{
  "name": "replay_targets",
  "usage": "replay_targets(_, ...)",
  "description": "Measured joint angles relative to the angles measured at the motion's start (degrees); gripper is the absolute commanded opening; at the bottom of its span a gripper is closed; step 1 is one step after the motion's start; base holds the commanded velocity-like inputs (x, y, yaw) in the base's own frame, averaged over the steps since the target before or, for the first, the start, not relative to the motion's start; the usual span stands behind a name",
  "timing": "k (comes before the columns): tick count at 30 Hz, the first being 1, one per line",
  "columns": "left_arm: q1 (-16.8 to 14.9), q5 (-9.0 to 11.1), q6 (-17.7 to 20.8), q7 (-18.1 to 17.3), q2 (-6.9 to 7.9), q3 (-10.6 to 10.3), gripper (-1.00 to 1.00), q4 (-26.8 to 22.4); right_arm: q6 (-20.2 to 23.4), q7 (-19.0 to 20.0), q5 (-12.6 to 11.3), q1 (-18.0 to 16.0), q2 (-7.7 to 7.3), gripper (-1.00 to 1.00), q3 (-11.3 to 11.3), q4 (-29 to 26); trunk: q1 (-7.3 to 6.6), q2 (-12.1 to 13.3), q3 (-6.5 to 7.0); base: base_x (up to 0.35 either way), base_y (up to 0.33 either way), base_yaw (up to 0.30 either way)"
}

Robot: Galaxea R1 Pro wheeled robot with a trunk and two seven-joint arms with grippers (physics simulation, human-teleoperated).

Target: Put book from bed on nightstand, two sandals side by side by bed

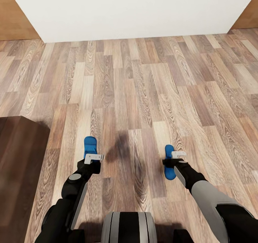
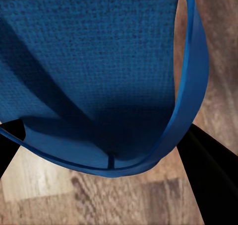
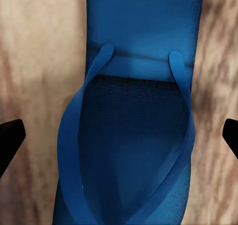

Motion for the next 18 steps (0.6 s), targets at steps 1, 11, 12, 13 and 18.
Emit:
replay_targets(1, 0.0, 0.0, 0.0, 0.0, 0.0, 0.0, -1.0, 0.0, 0.0, 0.0, 0.0, 0.0, 0.0, 1.0, 0.0, 0.0, 0.0, 0.0, 0.0, 0.009, 0.0, 0.0)
replay_targets(11, 0.0, 0.0, 0.0, 0.0, 0.0, -0.1, -1.0, 0.0, 0.1, 0.0, -0.1, 0.0, 0.0, 1.0, 0.0, 0.0, 0.11, -0.1, -0.88, 0.001, 0.0, 0.0)
replay_targets(12, 0.0, 0.0, 0.0, 0.0, 0.0, -0.1, -1.0, 0.0, 0.1, 0.0, -0.1, 0.0, 0.0, 1.0, 0.0, 0.1, 0.13, -0.1, -1.1, 0.0, 0.0, 0.0)
replay_targets(13, 0.0, 0.0, 0.0, 0.0, 0.0, -0.1, -1.0, 0.0, 0.1, 0.0, -0.1, 0.0, 0.0, 1.0, 0.0, 0.1, 0.16, -0.1, -1.32, 0.0, 0.0, 0.0)
replay_targets(18, 0.0, 0.0, 0.0, 0.0, 0.0, -0.1, -1.0, 0.0, 0.2, 0.0, -0.2, 0.0, 0.0, 1.0, -0.1, 0.1, 0.16, -0.1, -1.33, 0.0, 0.0, 0.0)
